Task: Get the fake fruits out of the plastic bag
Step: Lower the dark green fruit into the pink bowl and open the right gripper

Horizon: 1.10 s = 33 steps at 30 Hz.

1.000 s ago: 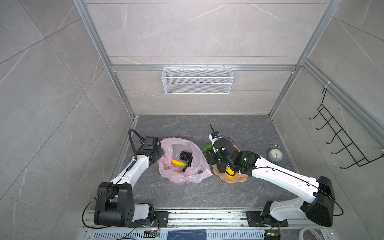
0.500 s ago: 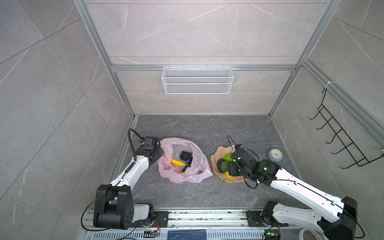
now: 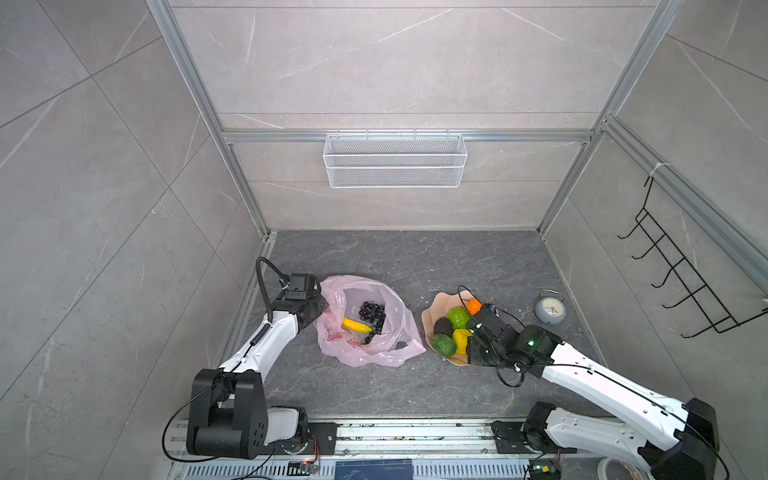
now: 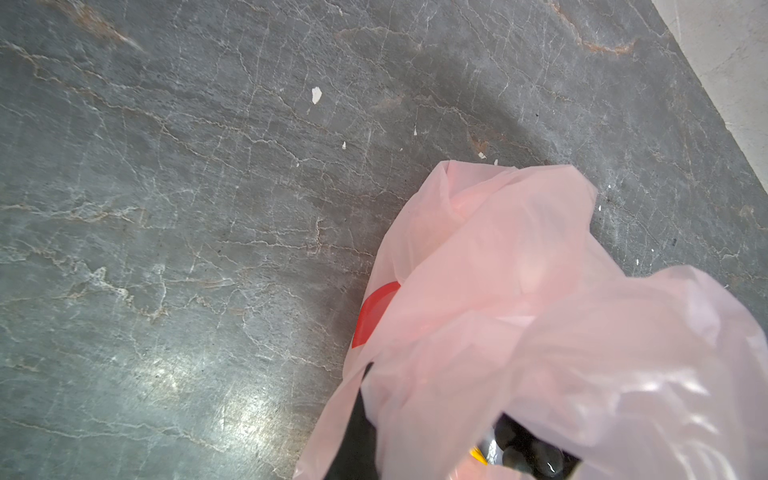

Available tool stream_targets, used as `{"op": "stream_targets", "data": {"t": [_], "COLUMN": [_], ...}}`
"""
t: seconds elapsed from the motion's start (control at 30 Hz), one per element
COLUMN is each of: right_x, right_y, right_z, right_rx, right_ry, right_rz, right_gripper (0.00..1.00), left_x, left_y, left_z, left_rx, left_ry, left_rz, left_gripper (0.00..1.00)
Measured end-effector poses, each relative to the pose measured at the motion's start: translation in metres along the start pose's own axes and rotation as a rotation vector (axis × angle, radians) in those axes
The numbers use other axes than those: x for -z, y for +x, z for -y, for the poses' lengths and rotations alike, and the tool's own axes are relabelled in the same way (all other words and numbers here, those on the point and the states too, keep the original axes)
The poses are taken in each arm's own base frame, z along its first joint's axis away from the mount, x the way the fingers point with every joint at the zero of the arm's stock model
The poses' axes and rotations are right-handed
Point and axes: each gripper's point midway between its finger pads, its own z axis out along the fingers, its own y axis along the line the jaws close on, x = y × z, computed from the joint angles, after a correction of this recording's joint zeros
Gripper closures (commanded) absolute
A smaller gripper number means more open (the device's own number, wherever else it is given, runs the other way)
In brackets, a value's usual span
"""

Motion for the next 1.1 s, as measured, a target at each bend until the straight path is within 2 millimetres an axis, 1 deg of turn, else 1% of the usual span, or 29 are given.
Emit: {"op": "stream_targets", "data": {"t": [0.1,0.2,0.37,0.43,0.57,0.83,0.93,1.1], "right_x": [-0.002,-0.005,-0.021,-0.027,-0.035,-0.051,-0.053,-0.054], "right_y": [-0.002,-0.005,-0.005,-0.006,-0.013,-0.016,-0.017,-0.018], "right_z": [-0.010,-0.024,-0.051,-0.055,-0.058,-0.062,-0.064,-0.066], "right_rx": [0.020,0.051,0.125,0.142,0.150,0.168,0.176,0.180], "right_ry": [-0.036,-0.067,-0.081,-0.068,-0.034,0.011,0.010,0.004], "right_rz": [-0.004,-0.005,-0.026,-0.035,-0.029,-0.045,-0.045,-0.039], "right_gripper": [0.36,0.31,0.20,0.17,0.15,0.16,0.23,0.37], "left_x": [0.000,0.000,0.002,0.002,0.002,0.003,0.003,0.004], "left_y": [0.001,0.001,0.000,0.000,0.001,0.000,0.000,0.000], "left_z": [-0.001,-0.001,-0.001,-0.001,-0.001,-0.001,-0.001,-0.001], "left_rx": [-0.004,-0.006,-0.006,-0.006,-0.007,-0.006,-0.006,-0.006], "left_ry": [-0.003,-0.003,-0.001,-0.001,-0.002,0.000,0.001,0.002], "left_rz": [-0.004,-0.004,0.000,0.000,-0.001,0.000,0.002,0.002], "left_gripper": [1.00,1.00,1.00,1.00,1.00,1.00,1.00,1.00]}}
